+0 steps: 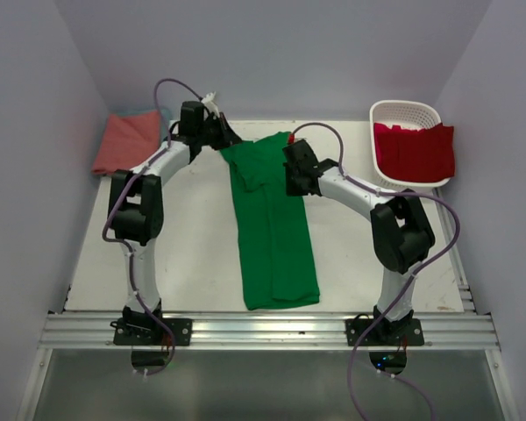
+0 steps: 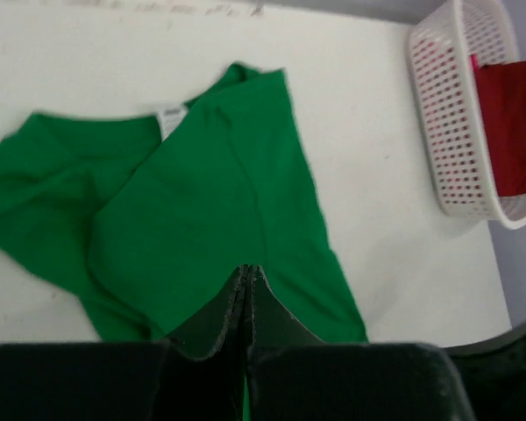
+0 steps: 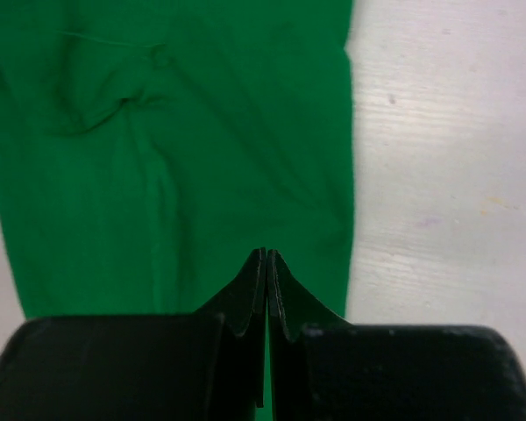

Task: Fold and stack the t-shirts
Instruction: Fold the tshirt

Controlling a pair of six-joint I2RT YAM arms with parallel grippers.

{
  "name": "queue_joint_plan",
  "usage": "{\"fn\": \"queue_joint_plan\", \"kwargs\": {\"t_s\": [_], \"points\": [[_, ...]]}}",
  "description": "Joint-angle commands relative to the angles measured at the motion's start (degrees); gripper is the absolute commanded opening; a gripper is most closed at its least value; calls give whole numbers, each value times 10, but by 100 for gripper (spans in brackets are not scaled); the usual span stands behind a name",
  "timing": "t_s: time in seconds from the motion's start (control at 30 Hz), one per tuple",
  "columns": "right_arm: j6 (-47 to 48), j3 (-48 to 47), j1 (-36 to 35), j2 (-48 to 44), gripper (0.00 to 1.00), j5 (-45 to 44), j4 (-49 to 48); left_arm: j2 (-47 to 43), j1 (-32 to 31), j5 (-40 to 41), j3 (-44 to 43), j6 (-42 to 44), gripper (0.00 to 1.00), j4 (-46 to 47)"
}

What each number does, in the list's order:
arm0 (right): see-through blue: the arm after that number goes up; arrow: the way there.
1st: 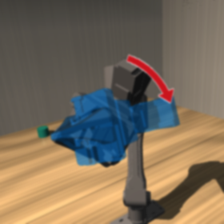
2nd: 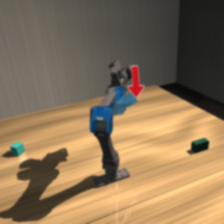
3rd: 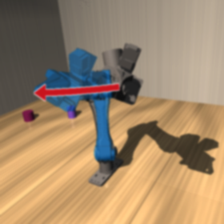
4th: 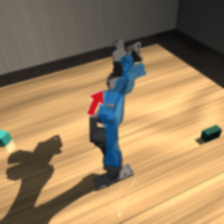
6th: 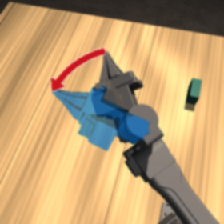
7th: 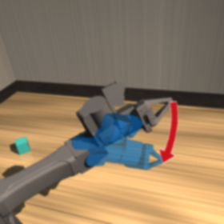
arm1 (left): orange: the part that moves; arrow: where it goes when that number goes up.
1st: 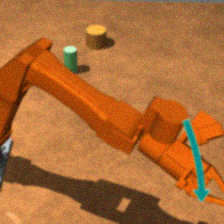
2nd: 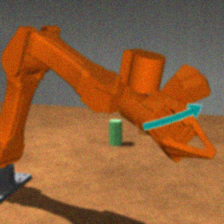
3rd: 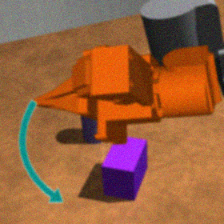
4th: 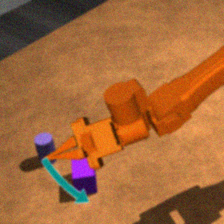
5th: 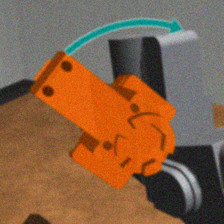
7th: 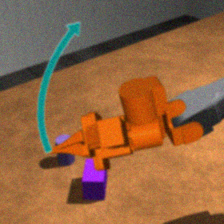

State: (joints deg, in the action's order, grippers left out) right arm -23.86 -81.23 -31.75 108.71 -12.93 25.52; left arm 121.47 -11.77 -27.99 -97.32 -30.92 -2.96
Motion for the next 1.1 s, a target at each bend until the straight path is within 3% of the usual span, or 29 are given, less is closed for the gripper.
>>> {"fn": "queue_joint_plan", "kwargs": {"t_s": [0.0, 0.13, 0.43, 0.47, 0.5, 0.63, 0.8, 0.9, 1.07], "points": [[21, 22, 0, -8, 0, 92, -74, 7, -10, 42, 48, 0, 0, -15], [29, 30, -2, -5, 0, 127, -82, 26, -4, 114, 31, 4, 0, -33], [33, 34, 0, 33, 0, 142, -79, 99, 0, 168, -41, 21, 0, -19], [34, 35, -1, 40, 0, 141, -76, 104, 1, 177, -40, 25, 3, -14], [35, 36, -1, 43, 0, 142, -75, 106, 1, 182, -41, 27, 14, -10], [36, 41, -1, 55, 0, 141, -77, 125, 3, 207, -52, 29, 18, -9], [36, 36, 0, 66, 0, 140, -72, 134, 5, 210, -52, 36, 39, -5], [36, 36, 0, 69, 0, 139, -72, 138, 5, 199, -52, 41, 47, -2], [37, 33, 0, 74, 0, 135, -67, 127, 8, 136, -19, 37, 51, 58]]}}
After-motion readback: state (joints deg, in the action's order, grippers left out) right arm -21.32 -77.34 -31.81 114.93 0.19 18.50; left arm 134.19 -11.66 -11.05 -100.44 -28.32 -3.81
